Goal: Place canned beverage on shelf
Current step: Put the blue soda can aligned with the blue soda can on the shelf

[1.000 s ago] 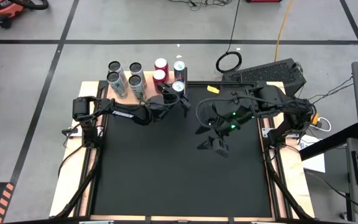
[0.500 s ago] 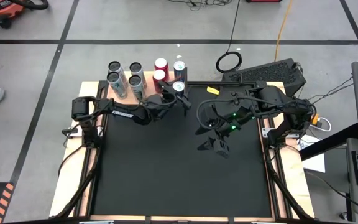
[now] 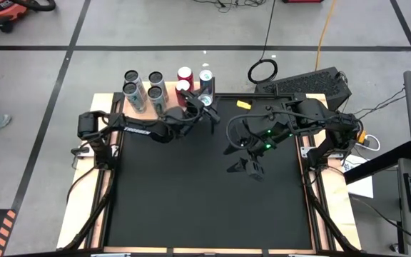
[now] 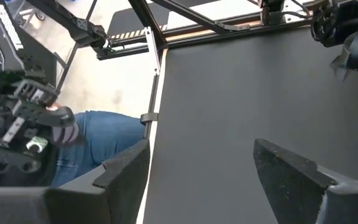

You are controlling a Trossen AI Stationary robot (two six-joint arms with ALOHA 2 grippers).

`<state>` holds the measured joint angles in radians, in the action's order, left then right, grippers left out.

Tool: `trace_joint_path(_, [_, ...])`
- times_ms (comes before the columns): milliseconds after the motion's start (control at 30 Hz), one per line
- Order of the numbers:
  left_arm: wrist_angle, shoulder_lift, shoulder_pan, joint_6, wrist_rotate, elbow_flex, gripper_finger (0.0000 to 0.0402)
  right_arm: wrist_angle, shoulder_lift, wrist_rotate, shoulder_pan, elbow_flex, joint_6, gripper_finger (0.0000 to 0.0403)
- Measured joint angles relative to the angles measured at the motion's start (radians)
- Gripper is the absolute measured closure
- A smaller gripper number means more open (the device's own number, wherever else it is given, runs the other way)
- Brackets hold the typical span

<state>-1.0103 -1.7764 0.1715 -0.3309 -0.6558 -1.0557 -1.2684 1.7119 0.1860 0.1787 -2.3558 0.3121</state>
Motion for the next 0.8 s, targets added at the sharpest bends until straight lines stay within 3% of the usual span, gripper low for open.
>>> trace_joint_path(200, [0.034,0.064,0.0,0.0,-0.003,0.0,0.0107,0.002,0.0,-0.012,0.0,0.0,-0.03,0.0133])
trace_joint_path(367, [0.16,0.169,-0.022,0.0,-0.004,0.0,0.0107,0.0,0.0,-0.095,0.0,0.0,-0.064,0.0133])
trace_joint_path(667, [0.688,0.444,-0.156,0.012,0.004,0.0,0.0107,-0.104,0.0,-0.354,-0.005,0.0,-0.04,0.0133])
trace_joint_path(800, [0.906,0.515,-0.239,0.06,0.006,0.0,0.0107,-0.107,0.0,-0.421,-0.018,0.0,-0.038,0.0133])
